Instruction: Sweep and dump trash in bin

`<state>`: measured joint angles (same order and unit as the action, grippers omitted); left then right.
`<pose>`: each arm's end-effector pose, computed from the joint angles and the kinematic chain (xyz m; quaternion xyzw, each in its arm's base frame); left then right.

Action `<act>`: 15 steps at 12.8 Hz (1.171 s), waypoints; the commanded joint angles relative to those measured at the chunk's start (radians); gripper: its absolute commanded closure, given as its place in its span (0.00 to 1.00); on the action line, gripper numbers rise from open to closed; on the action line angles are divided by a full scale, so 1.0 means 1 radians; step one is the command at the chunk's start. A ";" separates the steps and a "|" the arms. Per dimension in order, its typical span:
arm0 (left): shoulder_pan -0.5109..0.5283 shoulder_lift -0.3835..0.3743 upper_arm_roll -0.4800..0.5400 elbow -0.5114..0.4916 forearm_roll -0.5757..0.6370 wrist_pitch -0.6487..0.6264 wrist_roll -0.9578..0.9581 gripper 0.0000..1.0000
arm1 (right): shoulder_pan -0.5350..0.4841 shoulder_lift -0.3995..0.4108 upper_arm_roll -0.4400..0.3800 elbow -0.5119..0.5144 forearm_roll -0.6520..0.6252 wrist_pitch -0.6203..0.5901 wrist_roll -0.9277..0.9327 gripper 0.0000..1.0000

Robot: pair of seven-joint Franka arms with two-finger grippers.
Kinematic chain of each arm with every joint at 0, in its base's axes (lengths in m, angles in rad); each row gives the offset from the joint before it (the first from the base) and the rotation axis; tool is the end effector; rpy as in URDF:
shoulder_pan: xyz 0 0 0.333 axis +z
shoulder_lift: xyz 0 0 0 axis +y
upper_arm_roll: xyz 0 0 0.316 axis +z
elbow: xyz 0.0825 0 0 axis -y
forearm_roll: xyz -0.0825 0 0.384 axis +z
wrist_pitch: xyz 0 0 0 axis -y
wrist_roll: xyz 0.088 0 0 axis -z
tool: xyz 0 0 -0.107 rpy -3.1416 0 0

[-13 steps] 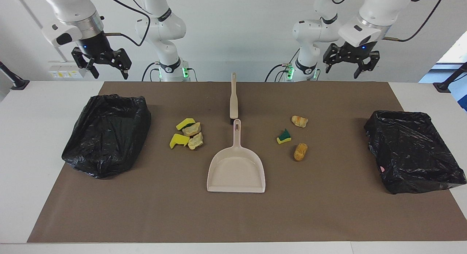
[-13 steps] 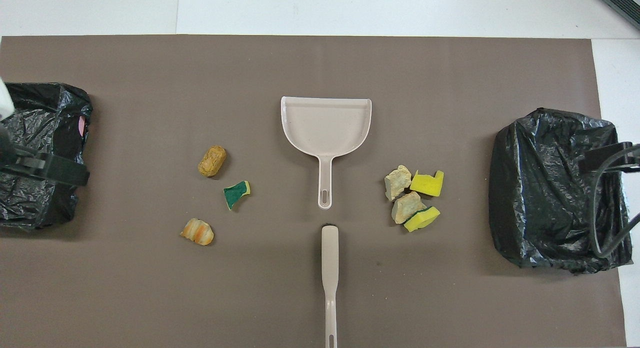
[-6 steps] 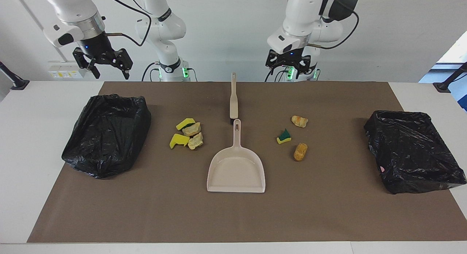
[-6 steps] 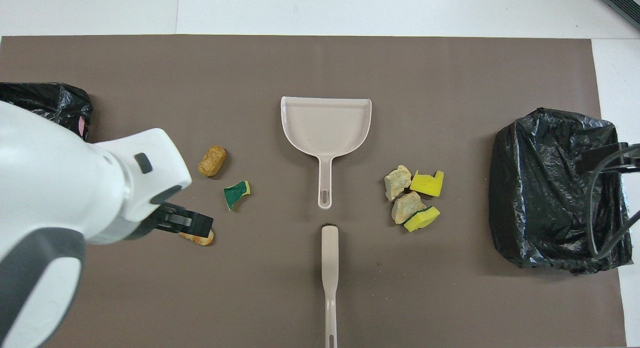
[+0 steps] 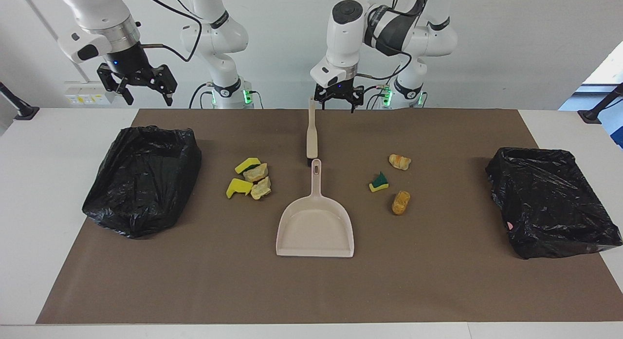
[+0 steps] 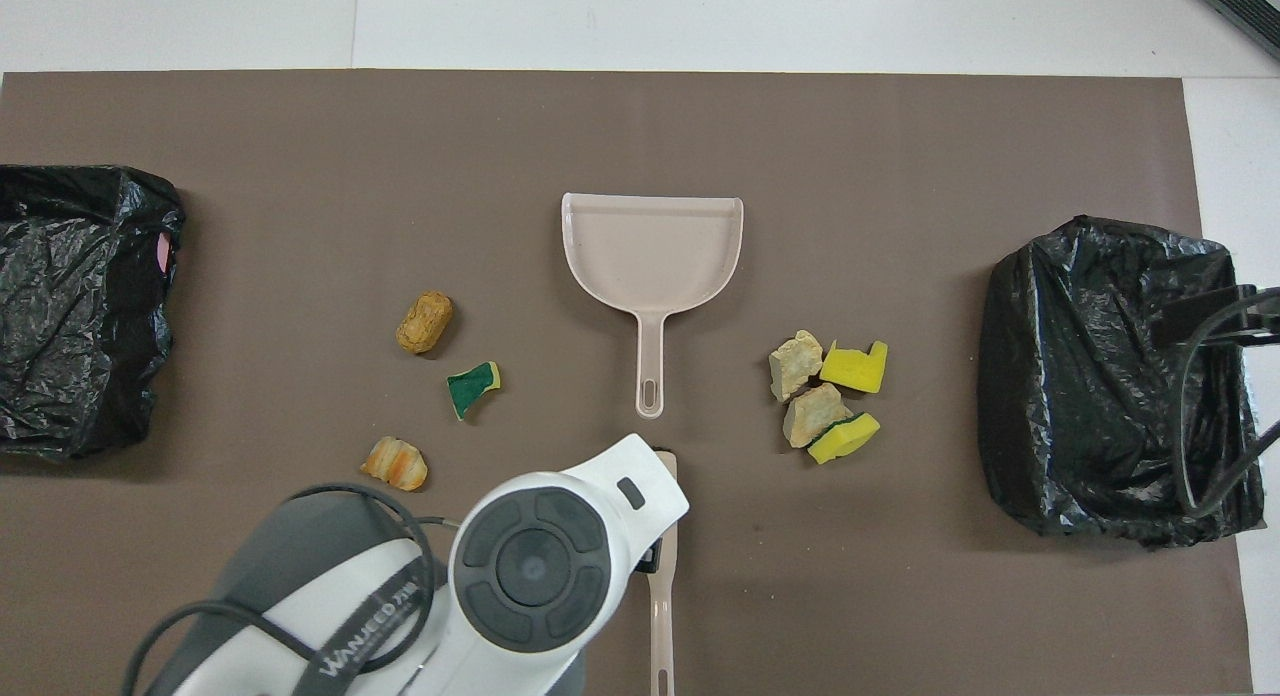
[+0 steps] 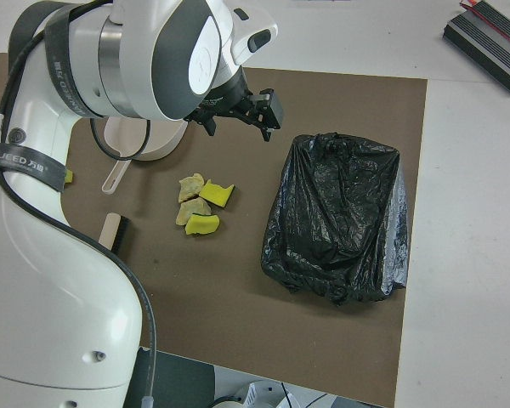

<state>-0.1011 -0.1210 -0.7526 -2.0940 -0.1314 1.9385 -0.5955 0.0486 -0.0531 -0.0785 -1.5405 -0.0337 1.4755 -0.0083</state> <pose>0.3276 -0.4019 0.4549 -0.9943 0.1000 0.0370 0.0070 0.5278 -0.0210 0.6591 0.9998 -0.0122 -0.0063 0.0146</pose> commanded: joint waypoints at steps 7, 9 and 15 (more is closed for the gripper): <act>-0.026 0.078 -0.171 -0.161 -0.014 0.238 -0.248 0.00 | -0.001 -0.010 0.005 -0.015 -0.011 0.022 -0.018 0.00; -0.028 0.080 -0.197 -0.182 -0.014 0.287 -0.286 0.00 | -0.001 -0.010 0.005 -0.016 -0.011 0.038 -0.022 0.00; -0.031 0.133 -0.202 -0.187 -0.014 0.280 -0.293 0.00 | -0.003 -0.010 0.003 -0.016 -0.009 0.032 -0.019 0.00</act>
<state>-0.1235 -0.0025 -0.9603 -2.2631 -0.1327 2.1960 -0.8866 0.0493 -0.0531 -0.0776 -1.5418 -0.0337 1.4953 -0.0083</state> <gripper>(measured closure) 0.000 0.000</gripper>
